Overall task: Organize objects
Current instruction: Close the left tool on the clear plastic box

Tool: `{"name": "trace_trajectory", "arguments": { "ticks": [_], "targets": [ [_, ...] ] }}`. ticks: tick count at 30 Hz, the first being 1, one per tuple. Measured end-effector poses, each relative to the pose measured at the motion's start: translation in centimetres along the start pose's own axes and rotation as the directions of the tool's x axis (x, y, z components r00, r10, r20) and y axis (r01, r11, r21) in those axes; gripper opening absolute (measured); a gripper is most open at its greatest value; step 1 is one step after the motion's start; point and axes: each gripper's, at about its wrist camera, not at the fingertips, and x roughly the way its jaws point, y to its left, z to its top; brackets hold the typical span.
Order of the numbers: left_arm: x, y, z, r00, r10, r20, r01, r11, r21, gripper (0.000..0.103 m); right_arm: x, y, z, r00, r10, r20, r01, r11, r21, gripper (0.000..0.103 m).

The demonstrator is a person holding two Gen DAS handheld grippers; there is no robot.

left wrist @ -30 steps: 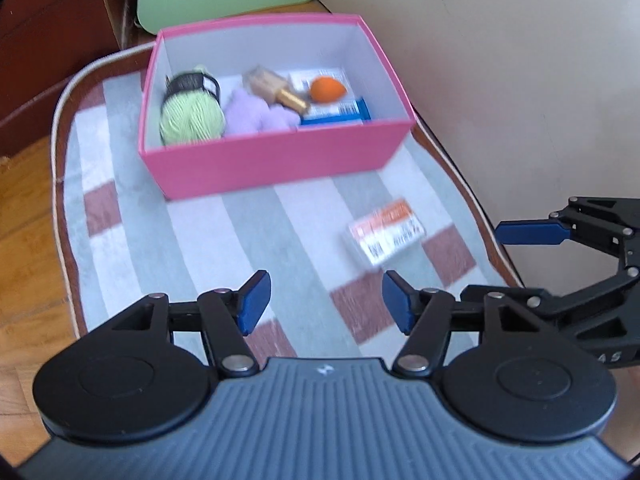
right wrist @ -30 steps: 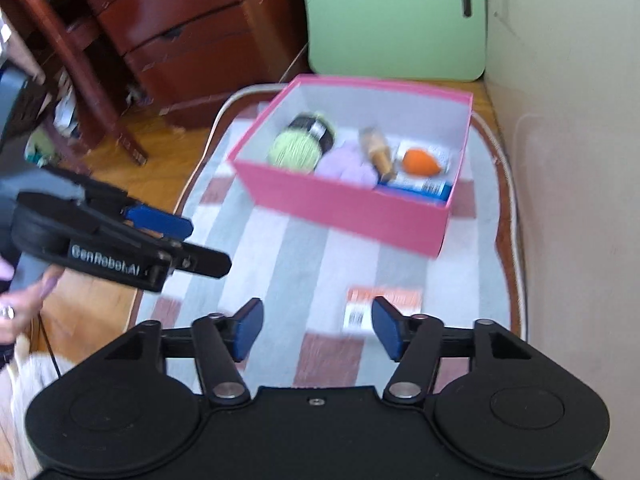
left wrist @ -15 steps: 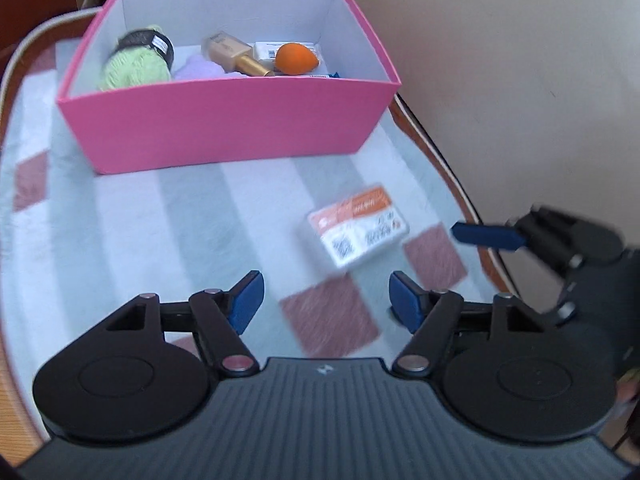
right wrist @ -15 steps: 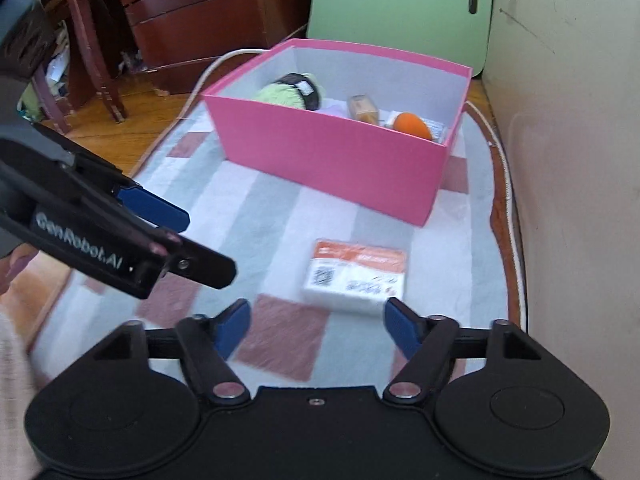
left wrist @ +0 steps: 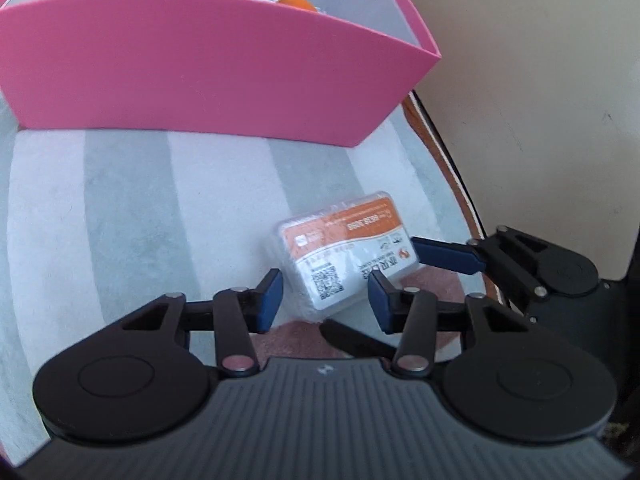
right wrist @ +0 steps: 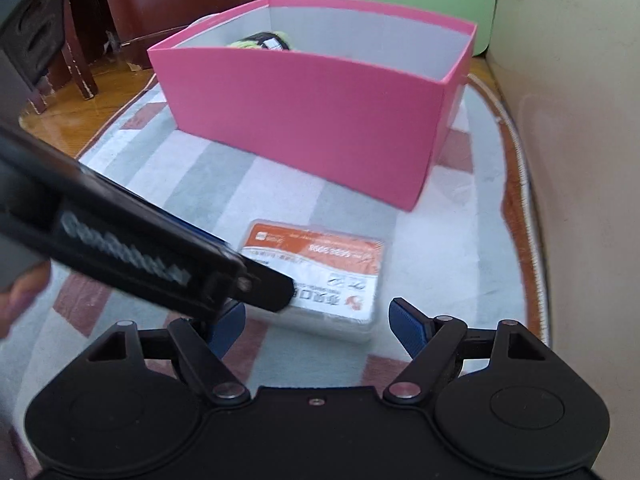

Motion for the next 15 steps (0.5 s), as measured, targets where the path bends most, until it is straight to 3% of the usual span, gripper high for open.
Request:
{"name": "trace_trajectory", "arguments": {
  "ticks": [2, 10, 15],
  "targets": [
    [-0.3, 0.2, -0.4, 1.0, -0.01, 0.02, 0.01, 1.0, -0.011, 0.039, 0.1, 0.3, 0.0, 1.0, -0.002, -0.011, 0.002, 1.0, 0.004, 0.088],
    [-1.6, 0.3, -2.6, 0.999, -0.009, -0.042, 0.008, 0.999, -0.035, 0.036, -0.7, 1.7, -0.8, 0.998, 0.034, -0.047, -0.028, 0.993, 0.114, 0.094],
    [-1.4, 0.3, -2.5, 0.999, -0.009, -0.037, 0.007, 0.998, -0.055, 0.036, -0.4, 3.3, -1.8, 0.999, -0.031, -0.021, 0.032, 0.997, 0.069, 0.096]
  ]
}}
